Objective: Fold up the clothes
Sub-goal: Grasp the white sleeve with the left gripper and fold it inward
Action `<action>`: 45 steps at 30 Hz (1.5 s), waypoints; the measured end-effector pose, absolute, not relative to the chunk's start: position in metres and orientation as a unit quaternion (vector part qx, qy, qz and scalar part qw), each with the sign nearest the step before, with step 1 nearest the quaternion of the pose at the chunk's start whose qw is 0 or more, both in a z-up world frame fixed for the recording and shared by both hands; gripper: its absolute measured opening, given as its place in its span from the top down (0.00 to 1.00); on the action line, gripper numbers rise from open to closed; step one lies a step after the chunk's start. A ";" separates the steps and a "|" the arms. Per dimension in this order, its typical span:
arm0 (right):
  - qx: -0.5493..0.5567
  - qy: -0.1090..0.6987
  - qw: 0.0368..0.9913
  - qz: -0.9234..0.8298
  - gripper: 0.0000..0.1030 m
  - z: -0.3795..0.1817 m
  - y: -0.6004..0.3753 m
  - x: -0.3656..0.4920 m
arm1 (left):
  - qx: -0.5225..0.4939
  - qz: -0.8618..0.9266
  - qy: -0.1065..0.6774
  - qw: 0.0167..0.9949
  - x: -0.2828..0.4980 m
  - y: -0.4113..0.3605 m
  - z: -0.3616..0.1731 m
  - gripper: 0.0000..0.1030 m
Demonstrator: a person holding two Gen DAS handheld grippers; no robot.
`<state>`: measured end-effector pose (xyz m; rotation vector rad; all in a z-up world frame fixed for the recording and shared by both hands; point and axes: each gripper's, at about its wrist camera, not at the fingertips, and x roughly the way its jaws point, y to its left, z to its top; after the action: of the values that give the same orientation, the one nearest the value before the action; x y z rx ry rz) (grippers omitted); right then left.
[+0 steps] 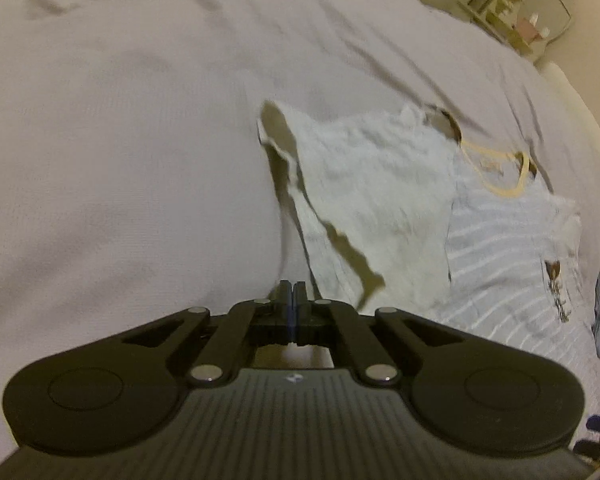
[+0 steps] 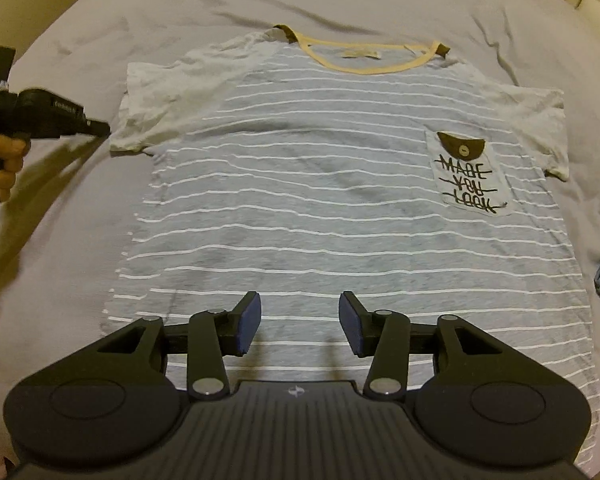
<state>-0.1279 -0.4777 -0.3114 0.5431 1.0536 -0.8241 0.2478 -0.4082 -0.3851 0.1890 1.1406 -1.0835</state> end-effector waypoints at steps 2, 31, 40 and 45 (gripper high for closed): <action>0.250 0.484 0.749 -0.378 0.54 -0.311 -0.473 -0.127 | 0.065 -0.498 0.510 0.699 0.251 -0.411 -0.378 1.00; 0.274 0.480 0.722 -0.415 0.53 -0.314 -0.468 -0.124 | -0.019 -0.508 0.562 0.653 0.338 -0.486 -0.388 0.79; 0.272 0.478 0.721 -0.422 0.52 -0.314 -0.471 -0.127 | 0.031 -0.505 0.529 0.681 0.370 -0.522 -0.396 1.00; 0.276 0.480 0.720 -0.419 0.51 -0.316 -0.468 -0.131 | 0.031 -0.494 0.523 0.694 0.371 -0.506 -0.392 1.00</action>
<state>-0.1308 -0.4675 -0.3165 0.6104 1.0603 -0.9270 0.3713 -0.5060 -0.3919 0.0682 1.1680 -1.1025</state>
